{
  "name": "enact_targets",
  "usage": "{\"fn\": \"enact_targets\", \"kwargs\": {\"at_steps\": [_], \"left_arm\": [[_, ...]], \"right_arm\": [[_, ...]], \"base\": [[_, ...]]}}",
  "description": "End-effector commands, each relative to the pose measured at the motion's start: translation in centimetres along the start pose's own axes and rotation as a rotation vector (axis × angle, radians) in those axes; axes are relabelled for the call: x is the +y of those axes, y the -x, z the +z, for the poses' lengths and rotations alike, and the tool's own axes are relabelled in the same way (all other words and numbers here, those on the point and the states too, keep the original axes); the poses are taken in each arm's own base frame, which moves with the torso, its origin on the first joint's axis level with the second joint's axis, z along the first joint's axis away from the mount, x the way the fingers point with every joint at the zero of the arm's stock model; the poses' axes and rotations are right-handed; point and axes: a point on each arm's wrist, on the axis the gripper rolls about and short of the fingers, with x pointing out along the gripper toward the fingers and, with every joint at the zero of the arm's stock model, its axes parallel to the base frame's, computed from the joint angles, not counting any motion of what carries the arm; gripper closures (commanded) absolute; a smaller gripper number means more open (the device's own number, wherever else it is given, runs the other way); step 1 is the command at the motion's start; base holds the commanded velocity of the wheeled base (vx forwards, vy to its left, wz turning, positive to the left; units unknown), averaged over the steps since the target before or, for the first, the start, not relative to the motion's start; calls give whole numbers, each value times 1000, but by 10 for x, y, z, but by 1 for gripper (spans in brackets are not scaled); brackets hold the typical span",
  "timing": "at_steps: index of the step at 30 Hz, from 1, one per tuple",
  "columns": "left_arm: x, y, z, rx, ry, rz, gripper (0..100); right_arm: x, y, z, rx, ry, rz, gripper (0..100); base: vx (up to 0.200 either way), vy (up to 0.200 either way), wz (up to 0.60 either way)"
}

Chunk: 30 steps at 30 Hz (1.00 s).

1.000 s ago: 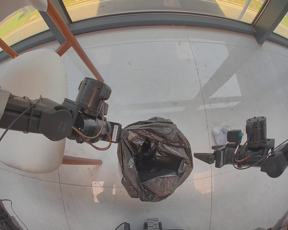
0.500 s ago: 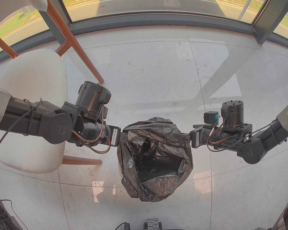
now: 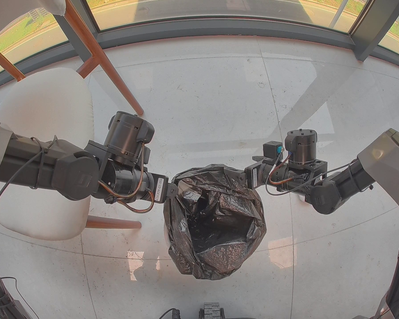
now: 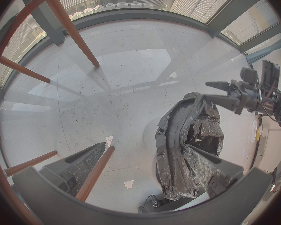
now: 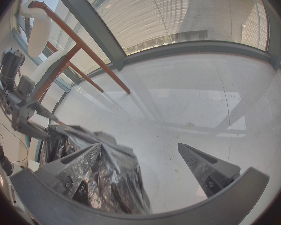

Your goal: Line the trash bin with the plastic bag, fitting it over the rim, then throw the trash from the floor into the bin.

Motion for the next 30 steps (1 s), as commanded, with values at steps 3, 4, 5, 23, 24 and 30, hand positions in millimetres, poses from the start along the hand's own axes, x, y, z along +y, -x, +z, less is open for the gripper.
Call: {"fn": "enact_targets", "kwargs": {"at_steps": [3, 4, 5, 23, 24, 30], "left_arm": [[0, 3, -2, 1, -3, -2, 0], [1, 3, -3, 7, -4, -1, 0], [1, 3, -5, 12, -5, 0, 0], [1, -6, -44, 114, -94, 6, 0], [2, -8, -50, 136, -100, 10, 0], [-5, -7, -54, 103, -96, -12, 0]], "right_arm": [[-11, -31, 10, -66, 6, -35, 0], [-14, -32, 11, -71, 5, -46, 0], [-16, -33, 13, -74, 4, -50, 0], [-51, 64, 24, -60, -86, -158, 0], [-50, 70, 24, -60, -87, -152, 0], [-51, 88, 21, -50, -97, -156, 0]], "base": [[0, 0, 0], [0, 0, 0], [0, 0, 0], [0, 0, 0], [0, 0, 0], [0, 0, 0]]}}
